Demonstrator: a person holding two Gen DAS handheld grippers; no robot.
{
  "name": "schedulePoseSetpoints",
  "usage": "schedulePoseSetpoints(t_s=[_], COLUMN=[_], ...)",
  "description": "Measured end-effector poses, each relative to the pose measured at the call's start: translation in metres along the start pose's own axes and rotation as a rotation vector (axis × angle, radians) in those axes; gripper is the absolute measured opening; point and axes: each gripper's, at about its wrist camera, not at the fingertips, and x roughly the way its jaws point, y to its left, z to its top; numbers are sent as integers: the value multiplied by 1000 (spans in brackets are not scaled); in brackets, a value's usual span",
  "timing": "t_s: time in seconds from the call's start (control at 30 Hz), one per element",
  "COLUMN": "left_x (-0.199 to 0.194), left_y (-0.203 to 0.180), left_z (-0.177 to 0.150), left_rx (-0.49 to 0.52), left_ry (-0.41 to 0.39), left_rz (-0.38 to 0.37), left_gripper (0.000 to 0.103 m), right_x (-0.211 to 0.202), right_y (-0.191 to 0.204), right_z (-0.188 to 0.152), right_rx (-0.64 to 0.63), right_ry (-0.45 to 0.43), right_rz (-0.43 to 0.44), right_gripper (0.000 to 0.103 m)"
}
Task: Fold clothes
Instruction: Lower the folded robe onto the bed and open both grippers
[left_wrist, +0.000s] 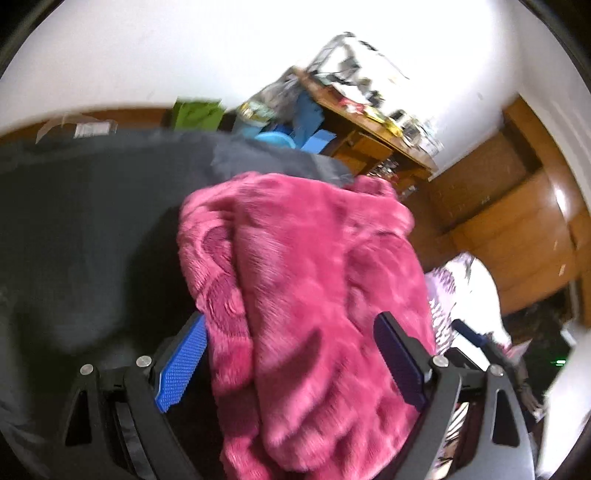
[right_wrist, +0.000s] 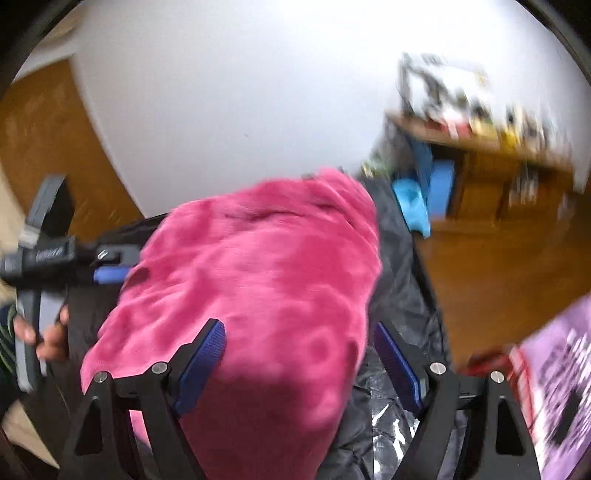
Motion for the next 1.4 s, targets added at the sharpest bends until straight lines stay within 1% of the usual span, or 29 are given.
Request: schedulePoseSetpoints(t_s=[0.03, 0.1, 0.13, 0.17, 0.23, 0.27, 0.3, 0.33, 0.4, 0.47, 0.53, 0.57, 0.6, 0.7, 0.8, 0.9, 0.97, 1.07, 1.13, 1.23, 1.3, 1.4], left_x=[-3, -10, -2, 8, 29, 33, 37, 42, 47, 52, 55, 55, 55, 54, 53, 49, 40, 16, -2, -18, -23, -33], left_y=[-3, -8, -11, -15, -15, -8, 0, 6, 17, 16, 13, 14, 16, 21, 18, 16, 15, 11, 6, -9, -22, -34], left_z=[-5, -15, -15, -15, -12, -15, -17, -19, -23, -25, -26, -27, -27, -26, -26, -27, -28, -35, -41, -49, -56, -62], left_rx=[36, 109, 126, 140, 136, 121, 108, 99, 82, 97, 129, 129, 127, 111, 112, 93, 64, 36, 33, 93, 150, 197], left_ry=[-10, -29, -26, -21, 1, 16, 29, 40, 43, 36, 28, 29, 30, 37, 50, 87, 90, 46, 16, -18, -27, -36], left_rz=[13, 39, 62, 87, 134, 164, 186, 202, 196, 211, 235, 239, 241, 239, 258, 295, 323, 318, 315, 346, 376, 362], left_gripper=[92, 92, 92, 92, 92, 92, 92, 92, 92, 92, 93, 94, 96, 97, 98, 100, 100, 101, 101, 101, 101, 101], right_x=[10, 10, 18, 34, 50, 57, 55, 56, 65, 79, 84, 85, 84, 82, 73, 69, 58, 41, 27, 10, 4, 3], right_y=[21, 41, 39, 40, 43, 38, 39, 43, 51, 62, 73, 77, 78, 78, 83, 81, 79, 76, 76, 88, 98, 112], right_z=[0, -36, -43, -49, -59, -60, -59, -59, -63, -69, -75, -79, -81, -80, -77, -75, -71, -68, -71, -81, -90, -102], right_rx=[-42, -95, -89, -68, -40, -37, -40, -45, -76, -124, -175, -187, -188, -183, -184, -156, -110, -14, 46, 83, 101, 135], right_ry=[-1, 15, 34, 61, 88, 90, 87, 88, 96, 103, 104, 96, 92, 101, 114, 138, 158, 167, 154, 142, 154, 194], right_rz=[-7, -3, 9, 20, 29, 22, 16, 10, -11, -41, -83, -103, -112, -115, -128, -144, -150, -149, -142, -162, -155, -127], right_gripper=[84, 84, 84, 84, 85, 85, 86, 90, 94, 103, 103, 103, 103, 103, 103, 103, 103, 103, 103, 103, 103, 103])
